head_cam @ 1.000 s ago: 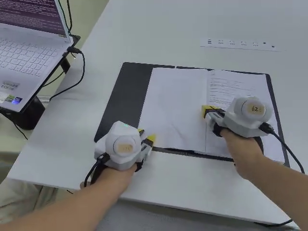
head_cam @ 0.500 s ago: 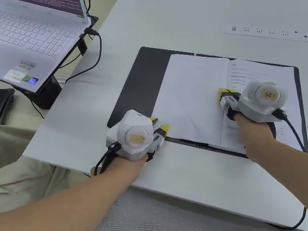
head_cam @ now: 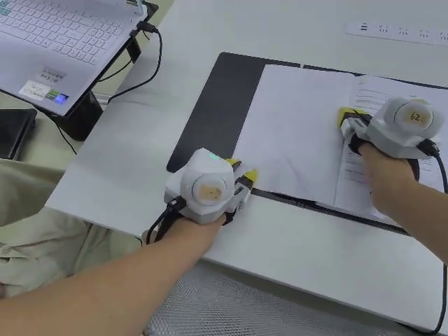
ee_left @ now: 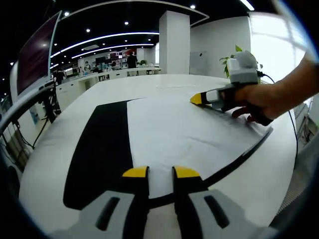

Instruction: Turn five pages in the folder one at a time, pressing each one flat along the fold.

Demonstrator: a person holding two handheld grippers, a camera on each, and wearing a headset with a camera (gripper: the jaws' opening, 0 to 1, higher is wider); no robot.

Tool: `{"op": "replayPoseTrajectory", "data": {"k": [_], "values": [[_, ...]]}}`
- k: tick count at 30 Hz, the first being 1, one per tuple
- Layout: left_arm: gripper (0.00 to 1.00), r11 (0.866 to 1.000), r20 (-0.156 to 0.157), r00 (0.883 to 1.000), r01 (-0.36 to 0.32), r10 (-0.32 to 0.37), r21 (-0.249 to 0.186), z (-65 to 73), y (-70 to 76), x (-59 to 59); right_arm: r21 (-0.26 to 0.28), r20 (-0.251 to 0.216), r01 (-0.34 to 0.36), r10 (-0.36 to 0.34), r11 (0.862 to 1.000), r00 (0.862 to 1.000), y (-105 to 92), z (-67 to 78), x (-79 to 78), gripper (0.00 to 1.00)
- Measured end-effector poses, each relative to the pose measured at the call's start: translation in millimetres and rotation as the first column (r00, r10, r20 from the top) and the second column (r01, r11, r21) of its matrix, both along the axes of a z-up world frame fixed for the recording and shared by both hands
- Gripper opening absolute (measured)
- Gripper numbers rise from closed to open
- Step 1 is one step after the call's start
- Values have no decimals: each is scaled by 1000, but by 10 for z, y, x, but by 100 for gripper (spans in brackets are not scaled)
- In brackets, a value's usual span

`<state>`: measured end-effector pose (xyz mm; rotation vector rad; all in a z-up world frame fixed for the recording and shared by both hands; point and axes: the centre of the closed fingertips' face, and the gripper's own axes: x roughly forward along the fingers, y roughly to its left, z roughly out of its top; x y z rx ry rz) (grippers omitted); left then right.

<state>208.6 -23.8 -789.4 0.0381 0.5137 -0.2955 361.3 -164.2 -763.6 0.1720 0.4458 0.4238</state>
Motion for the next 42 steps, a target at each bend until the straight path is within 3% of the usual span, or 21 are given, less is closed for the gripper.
{"op": "replayPoseTrajectory", "data": {"k": [17, 30, 32, 35, 38, 42], "values": [[17, 1000, 3, 1000, -6, 6, -11, -3, 10, -1, -62, 22, 13, -12, 998, 1000, -44, -170, 525, 0], [17, 1000, 6, 1000, -6, 6, -13, -5, 17, -6, -87, 14, 31, -29, 996, 999, -58, -166, 874, 0], [17, 1000, 6, 1000, -6, 6, -13, -5, 17, -7, -87, 7, 25, -25, 996, 1000, -47, -158, 910, 0], [17, 1000, 7, 1000, -6, 6, -14, -6, 17, -7, -21, -32, 42, -43, 999, 999, -18, -160, 979, 0], [17, 1000, 7, 1000, -6, 6, -14, -4, 17, -9, -42, -27, 26, -27, 999, 999, -69, -186, 1076, 0], [17, 1000, 7, 1000, -6, 6, -13, -5, 17, -9, -31, -18, 28, -29, 999, 999, -79, -204, 1073, 0]]}}
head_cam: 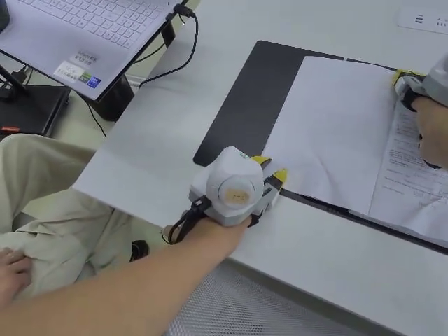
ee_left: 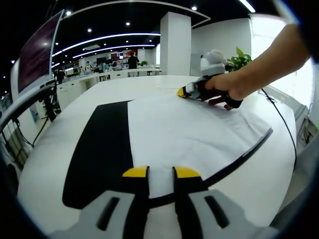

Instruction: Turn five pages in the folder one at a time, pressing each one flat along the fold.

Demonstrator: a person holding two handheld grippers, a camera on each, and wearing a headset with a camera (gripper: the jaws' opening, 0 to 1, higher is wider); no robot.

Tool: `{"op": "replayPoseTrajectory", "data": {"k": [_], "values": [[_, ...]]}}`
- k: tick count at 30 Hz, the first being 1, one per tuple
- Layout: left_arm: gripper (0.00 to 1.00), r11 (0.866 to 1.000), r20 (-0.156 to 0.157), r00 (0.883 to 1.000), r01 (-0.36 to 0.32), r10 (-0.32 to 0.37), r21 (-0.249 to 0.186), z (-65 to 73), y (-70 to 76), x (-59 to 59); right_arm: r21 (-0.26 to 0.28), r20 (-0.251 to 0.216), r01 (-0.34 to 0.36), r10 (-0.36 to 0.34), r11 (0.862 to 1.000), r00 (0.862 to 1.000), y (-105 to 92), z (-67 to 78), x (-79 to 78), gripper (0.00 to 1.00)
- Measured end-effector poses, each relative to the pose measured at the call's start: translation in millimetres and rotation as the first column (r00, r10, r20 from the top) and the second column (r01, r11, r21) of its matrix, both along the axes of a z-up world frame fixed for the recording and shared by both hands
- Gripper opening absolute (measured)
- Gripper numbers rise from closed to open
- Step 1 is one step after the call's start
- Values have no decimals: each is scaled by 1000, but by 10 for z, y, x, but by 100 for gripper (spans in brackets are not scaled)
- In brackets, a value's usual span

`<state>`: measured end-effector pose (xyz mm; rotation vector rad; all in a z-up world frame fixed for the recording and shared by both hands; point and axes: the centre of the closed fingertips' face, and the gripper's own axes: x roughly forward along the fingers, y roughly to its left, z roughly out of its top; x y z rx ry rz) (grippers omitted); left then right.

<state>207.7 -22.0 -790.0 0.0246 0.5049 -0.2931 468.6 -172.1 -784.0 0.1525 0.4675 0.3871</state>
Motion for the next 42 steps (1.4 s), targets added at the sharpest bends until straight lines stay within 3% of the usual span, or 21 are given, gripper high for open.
{"op": "replayPoseTrajectory", "data": {"k": [13, 16, 27, 42], "values": [[17, 1000, 2, 1000, 0, 0, -1, 13, -4, -9, -6, 40, -34, 35, 999, 999, 89, 80, -505, 0], [17, 1000, 3, 1000, 1, -1, -1, 13, -3, -10, 19, 30, -37, 36, 999, 999, 84, 61, -558, 0], [17, 1000, 3, 1000, 7, -7, 6, 9, -6, -5, 13, 26, -80, 80, 997, 996, 73, 28, -849, 0], [17, 1000, 3, 1000, 2, -2, 5, 5, -17, 3, 17, -2, -100, 100, 995, 995, 26, 92, -1314, 0]]}}
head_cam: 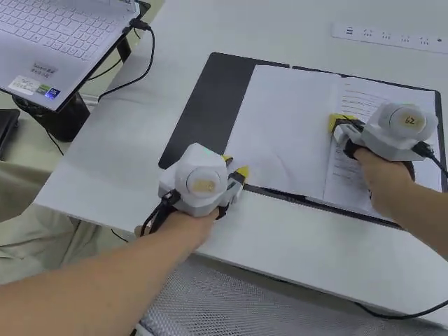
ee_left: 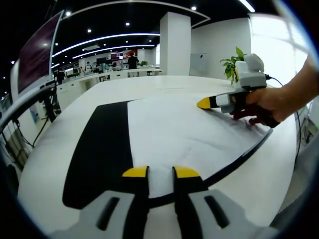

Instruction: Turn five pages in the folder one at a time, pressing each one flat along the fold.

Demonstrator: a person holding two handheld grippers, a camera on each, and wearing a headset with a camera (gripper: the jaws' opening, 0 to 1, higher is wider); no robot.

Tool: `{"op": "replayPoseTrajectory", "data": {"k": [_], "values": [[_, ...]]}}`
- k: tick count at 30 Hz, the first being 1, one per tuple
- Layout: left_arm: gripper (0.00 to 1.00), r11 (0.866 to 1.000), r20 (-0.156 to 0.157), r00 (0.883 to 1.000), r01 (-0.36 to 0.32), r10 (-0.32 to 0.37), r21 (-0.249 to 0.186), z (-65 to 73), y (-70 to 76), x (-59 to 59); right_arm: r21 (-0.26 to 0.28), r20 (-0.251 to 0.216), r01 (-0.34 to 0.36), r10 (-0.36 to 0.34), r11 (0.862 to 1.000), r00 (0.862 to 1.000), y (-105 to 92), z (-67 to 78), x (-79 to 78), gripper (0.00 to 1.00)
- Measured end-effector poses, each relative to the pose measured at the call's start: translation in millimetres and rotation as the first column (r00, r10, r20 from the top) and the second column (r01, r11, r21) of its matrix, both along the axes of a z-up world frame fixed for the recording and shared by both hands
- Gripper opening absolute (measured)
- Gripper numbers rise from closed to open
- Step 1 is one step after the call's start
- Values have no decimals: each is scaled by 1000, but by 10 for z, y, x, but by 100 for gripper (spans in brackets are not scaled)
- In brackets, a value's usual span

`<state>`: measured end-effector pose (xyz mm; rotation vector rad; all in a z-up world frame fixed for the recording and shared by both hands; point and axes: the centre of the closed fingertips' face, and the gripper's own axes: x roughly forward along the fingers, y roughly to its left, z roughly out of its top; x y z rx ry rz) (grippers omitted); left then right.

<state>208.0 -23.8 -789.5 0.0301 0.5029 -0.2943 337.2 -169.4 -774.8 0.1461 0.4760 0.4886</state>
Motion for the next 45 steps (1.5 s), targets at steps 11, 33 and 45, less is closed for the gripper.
{"op": "replayPoseTrajectory", "data": {"k": [11, 33, 45], "values": [[17, 1000, 2, 1000, 0, 0, 0, 3, -2, 8, -13, -14, -6, 5, 1000, 1000, 9, 89, -406, 0], [17, 1000, 3, 1000, 1, -1, 0, 14, 4, -11, -70, -29, -72, 70, 995, 997, 69, 45, -939, 0], [17, 1000, 2, 1000, 1, -1, 0, 33, 14, -35, -80, -42, -91, 88, 993, 995, 45, -23, -1125, 0]]}}
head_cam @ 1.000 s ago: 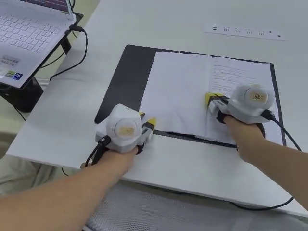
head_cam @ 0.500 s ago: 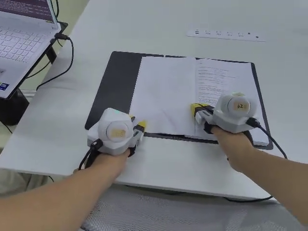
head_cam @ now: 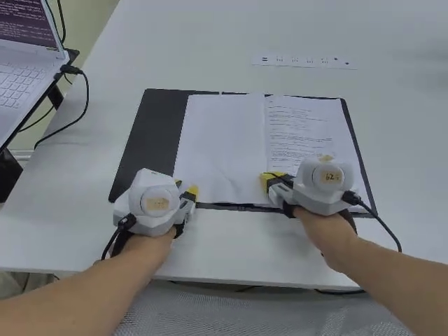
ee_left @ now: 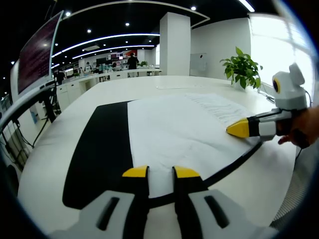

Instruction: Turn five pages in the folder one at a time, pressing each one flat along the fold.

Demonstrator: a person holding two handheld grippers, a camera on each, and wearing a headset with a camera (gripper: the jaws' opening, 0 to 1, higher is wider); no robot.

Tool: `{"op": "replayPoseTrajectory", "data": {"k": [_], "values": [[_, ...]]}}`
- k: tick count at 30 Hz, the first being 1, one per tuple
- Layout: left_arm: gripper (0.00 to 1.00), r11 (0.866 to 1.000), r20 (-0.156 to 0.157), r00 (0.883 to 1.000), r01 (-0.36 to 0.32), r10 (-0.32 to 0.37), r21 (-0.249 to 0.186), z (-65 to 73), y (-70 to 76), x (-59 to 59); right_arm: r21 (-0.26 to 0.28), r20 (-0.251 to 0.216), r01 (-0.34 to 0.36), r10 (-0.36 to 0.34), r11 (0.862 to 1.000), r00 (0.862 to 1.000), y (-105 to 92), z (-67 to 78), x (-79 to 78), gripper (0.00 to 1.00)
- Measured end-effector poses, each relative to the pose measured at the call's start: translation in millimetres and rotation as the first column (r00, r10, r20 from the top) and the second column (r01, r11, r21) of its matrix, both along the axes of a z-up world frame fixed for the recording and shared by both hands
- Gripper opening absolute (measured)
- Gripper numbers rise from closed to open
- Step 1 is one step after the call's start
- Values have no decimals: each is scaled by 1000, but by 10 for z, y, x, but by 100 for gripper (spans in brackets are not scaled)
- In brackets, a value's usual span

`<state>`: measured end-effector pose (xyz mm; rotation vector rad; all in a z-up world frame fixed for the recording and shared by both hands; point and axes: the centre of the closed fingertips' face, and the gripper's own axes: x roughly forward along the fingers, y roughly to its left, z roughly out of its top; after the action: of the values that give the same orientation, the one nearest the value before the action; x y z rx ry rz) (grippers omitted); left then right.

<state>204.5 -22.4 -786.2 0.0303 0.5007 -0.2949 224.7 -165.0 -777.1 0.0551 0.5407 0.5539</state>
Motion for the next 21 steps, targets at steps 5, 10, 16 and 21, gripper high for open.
{"op": "replayPoseTrajectory", "data": {"k": [5, 10, 16, 21], "values": [[17, 1000, 0, 1000, -3, 3, -4, 3, 6, -7, 0, -11, -8, 8, 1000, 1000, -2, -15, -130, 0], [17, 1000, -1, 1000, -5, 5, -6, 5, 8, -8, 14, -25, -9, 9, 1000, 1000, -2, -24, -256, 0], [17, 1000, 0, 1000, -4, 4, -5, 4, 7, -8, 46, -69, 13, -10, 999, 998, -4, -32, -380, 0], [17, 1000, 0, 1000, -1, 1, -2, 5, 7, -10, 58, -131, 17, -9, 998, 991, 2, -37, -509, 0]]}}
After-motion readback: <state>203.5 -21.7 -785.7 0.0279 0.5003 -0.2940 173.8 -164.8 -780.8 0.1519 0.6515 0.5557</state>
